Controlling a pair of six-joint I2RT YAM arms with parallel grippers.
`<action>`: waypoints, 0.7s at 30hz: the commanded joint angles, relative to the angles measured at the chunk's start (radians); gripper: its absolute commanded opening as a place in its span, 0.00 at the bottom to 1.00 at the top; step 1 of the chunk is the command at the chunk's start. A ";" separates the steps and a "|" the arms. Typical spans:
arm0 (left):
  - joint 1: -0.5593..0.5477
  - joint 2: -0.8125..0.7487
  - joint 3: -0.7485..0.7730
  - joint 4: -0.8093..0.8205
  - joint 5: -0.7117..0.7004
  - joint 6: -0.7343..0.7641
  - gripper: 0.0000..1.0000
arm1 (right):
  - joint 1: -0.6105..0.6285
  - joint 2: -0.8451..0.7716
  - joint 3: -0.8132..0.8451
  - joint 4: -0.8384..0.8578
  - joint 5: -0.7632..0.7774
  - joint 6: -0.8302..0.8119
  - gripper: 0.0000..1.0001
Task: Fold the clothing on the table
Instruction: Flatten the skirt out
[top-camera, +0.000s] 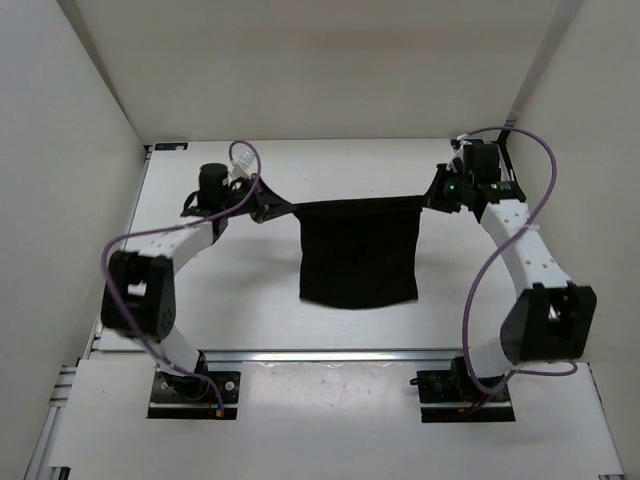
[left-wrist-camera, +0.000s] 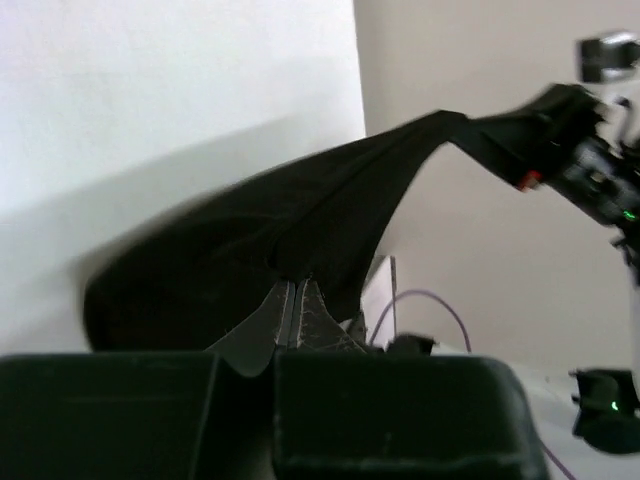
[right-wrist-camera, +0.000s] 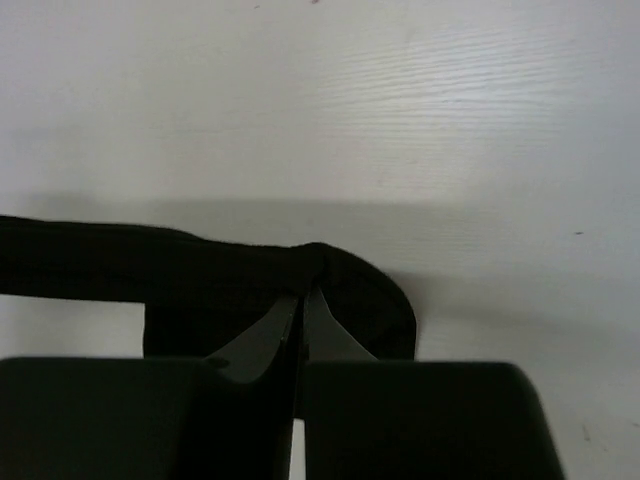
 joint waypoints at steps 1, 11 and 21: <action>-0.018 0.148 0.267 -0.072 -0.089 0.078 0.00 | -0.051 0.063 0.251 0.063 0.095 -0.052 0.00; 0.051 0.159 0.606 -0.042 -0.055 0.020 0.00 | -0.040 0.056 0.460 0.039 0.142 -0.092 0.00; -0.051 -0.226 -0.262 -0.130 -0.106 0.100 0.00 | 0.023 -0.262 -0.348 -0.061 -0.058 0.036 0.00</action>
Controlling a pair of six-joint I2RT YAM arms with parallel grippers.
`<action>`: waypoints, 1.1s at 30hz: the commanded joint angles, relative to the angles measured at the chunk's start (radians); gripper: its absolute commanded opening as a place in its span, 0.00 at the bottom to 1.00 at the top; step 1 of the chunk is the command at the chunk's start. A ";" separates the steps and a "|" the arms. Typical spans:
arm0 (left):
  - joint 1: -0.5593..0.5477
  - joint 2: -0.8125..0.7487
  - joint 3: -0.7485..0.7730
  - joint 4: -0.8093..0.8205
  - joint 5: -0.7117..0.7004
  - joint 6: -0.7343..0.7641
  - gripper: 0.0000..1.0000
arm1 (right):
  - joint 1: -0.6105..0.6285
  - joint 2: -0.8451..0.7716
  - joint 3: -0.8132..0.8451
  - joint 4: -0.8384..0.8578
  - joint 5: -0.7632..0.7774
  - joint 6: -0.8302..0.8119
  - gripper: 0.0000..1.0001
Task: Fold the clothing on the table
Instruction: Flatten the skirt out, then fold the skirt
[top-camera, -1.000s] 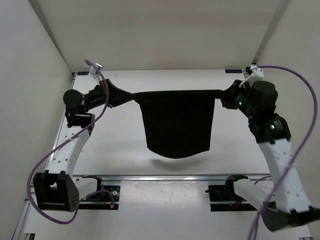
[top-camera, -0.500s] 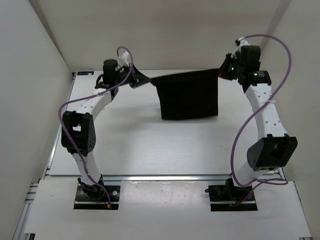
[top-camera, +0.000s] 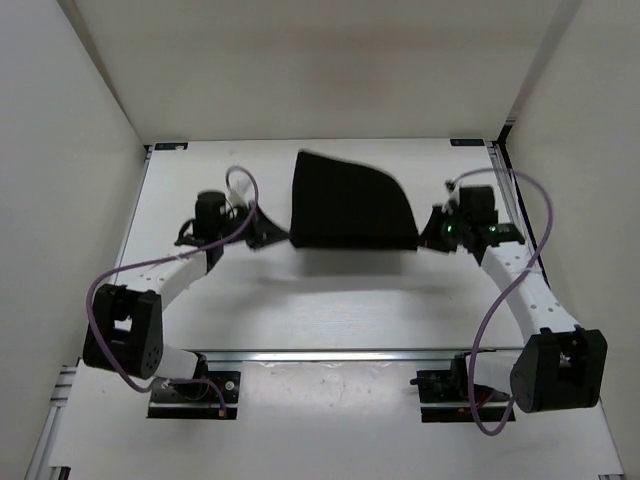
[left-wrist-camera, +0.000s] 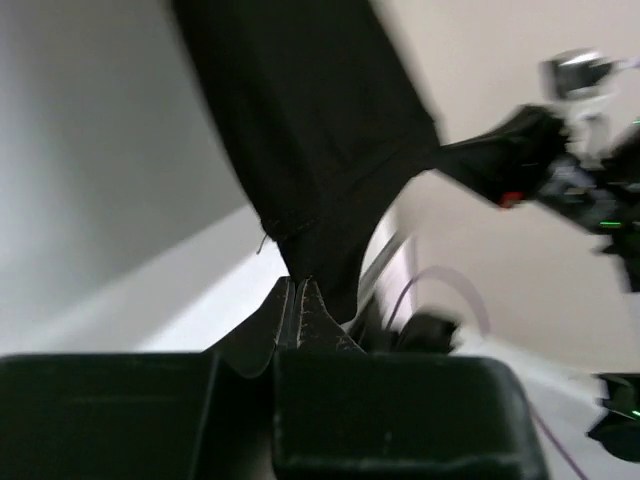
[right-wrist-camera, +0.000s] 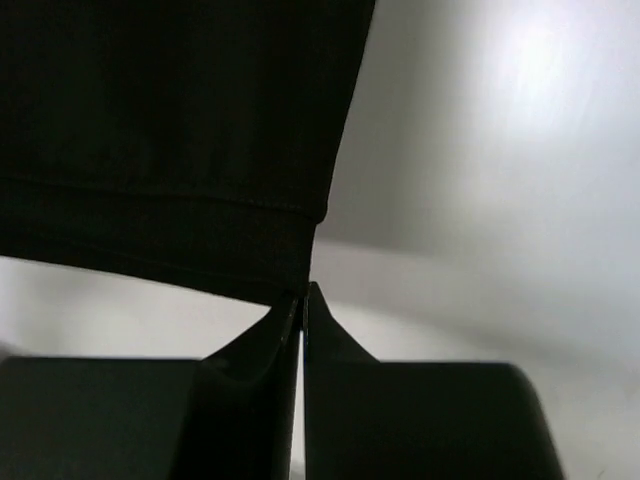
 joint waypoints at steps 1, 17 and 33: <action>-0.061 -0.147 -0.214 -0.246 -0.091 0.102 0.00 | 0.031 -0.121 -0.174 -0.156 -0.043 0.048 0.00; -0.118 -0.474 -0.430 -0.526 -0.182 0.023 0.00 | 0.157 -0.283 -0.343 -0.461 -0.127 0.175 0.00; -0.196 -0.056 -0.090 -0.374 -0.314 0.040 0.00 | 0.014 0.000 -0.202 -0.257 -0.095 0.062 0.00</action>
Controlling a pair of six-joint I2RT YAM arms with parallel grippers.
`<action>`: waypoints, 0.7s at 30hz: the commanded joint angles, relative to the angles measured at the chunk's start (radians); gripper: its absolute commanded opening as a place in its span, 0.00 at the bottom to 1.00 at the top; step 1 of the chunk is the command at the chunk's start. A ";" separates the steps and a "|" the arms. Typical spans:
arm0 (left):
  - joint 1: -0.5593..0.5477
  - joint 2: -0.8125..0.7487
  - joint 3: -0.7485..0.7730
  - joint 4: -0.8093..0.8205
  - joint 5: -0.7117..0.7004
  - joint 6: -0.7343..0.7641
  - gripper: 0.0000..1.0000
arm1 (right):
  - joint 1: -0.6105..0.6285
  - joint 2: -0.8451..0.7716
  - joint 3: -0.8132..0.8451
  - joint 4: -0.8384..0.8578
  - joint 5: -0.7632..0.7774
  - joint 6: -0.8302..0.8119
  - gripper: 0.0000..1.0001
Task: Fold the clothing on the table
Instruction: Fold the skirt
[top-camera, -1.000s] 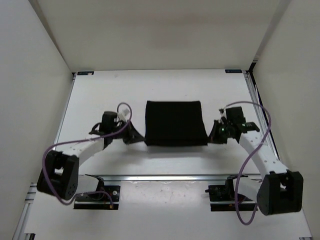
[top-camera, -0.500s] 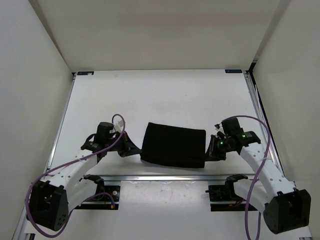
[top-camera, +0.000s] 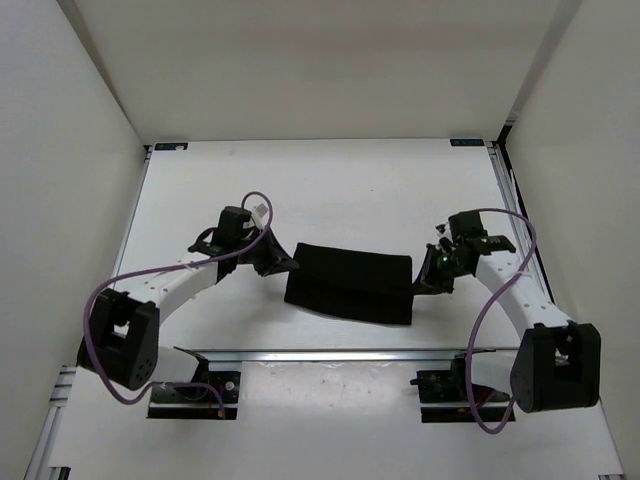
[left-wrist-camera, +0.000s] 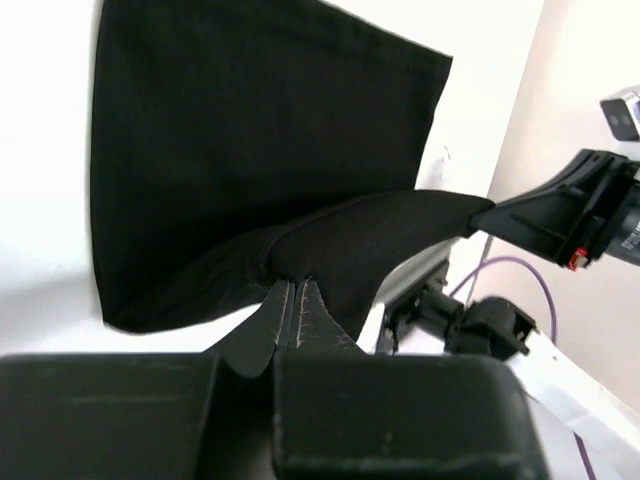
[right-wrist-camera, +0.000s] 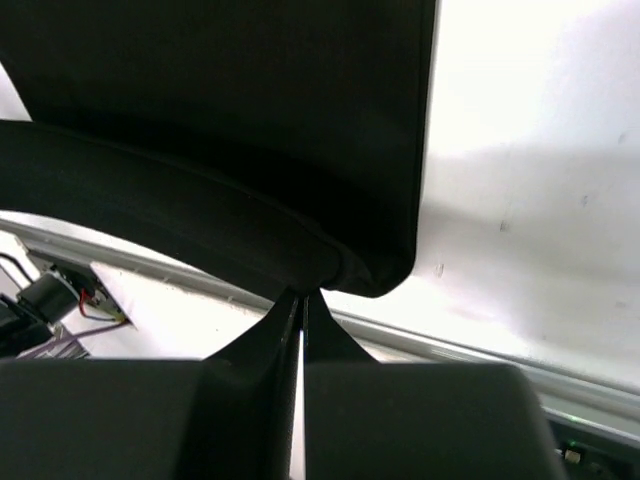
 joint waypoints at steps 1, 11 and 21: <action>-0.009 0.058 0.078 0.018 -0.055 0.033 0.00 | -0.014 0.030 0.062 0.060 0.021 -0.031 0.00; -0.021 0.193 0.113 0.024 -0.107 0.049 0.00 | -0.049 0.199 0.124 0.195 -0.010 -0.037 0.00; 0.005 0.253 0.131 0.196 -0.138 0.018 0.25 | -0.067 0.346 0.216 0.287 -0.019 -0.029 0.19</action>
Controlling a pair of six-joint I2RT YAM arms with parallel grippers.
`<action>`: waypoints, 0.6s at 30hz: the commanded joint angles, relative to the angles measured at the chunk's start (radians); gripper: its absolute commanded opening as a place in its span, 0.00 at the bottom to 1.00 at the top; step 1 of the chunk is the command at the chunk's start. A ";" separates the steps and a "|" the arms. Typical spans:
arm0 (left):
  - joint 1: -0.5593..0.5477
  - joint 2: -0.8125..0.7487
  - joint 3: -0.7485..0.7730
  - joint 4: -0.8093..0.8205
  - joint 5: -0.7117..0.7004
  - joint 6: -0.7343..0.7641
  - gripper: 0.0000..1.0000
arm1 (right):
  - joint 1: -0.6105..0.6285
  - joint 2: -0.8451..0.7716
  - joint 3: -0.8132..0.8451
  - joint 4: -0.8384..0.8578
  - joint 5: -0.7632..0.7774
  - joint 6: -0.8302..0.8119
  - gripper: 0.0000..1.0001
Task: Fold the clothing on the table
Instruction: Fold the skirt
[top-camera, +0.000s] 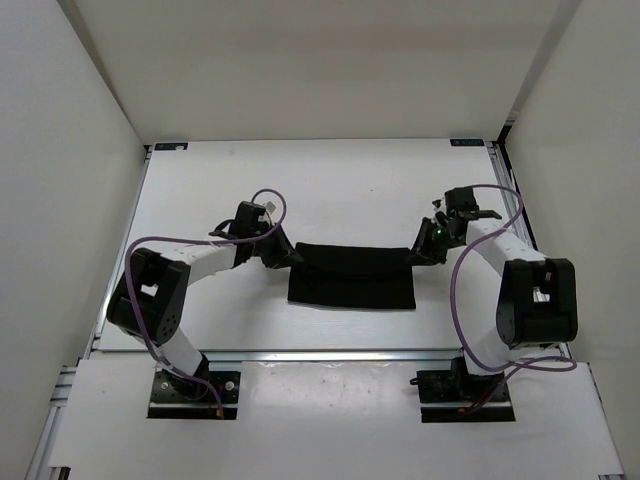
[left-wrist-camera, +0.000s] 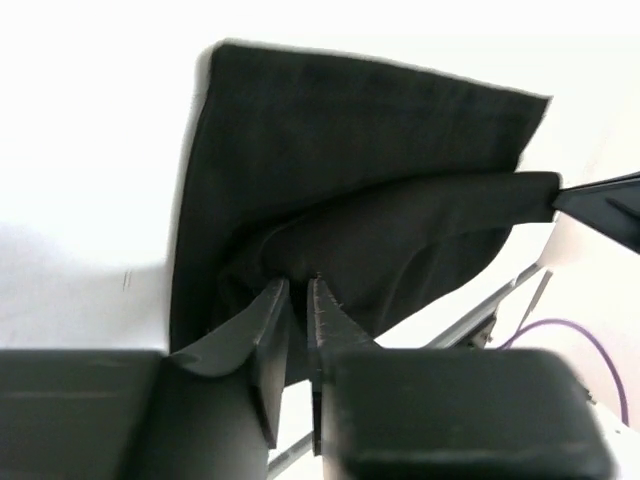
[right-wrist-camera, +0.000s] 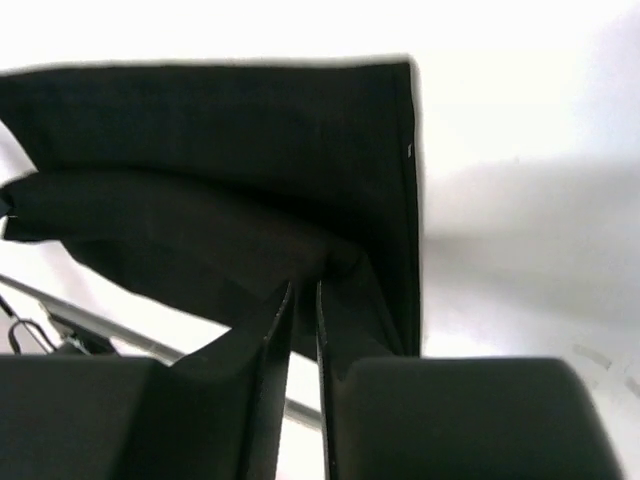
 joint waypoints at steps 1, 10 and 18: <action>0.019 -0.027 0.022 0.134 -0.045 -0.031 0.27 | -0.017 0.013 0.057 0.106 -0.019 0.002 0.20; 0.106 0.071 0.166 0.294 0.007 -0.097 0.45 | -0.091 0.020 0.089 0.312 -0.016 0.048 0.28; 0.099 -0.151 0.052 0.225 0.076 -0.074 0.00 | 0.093 -0.085 0.212 0.016 0.128 -0.087 0.02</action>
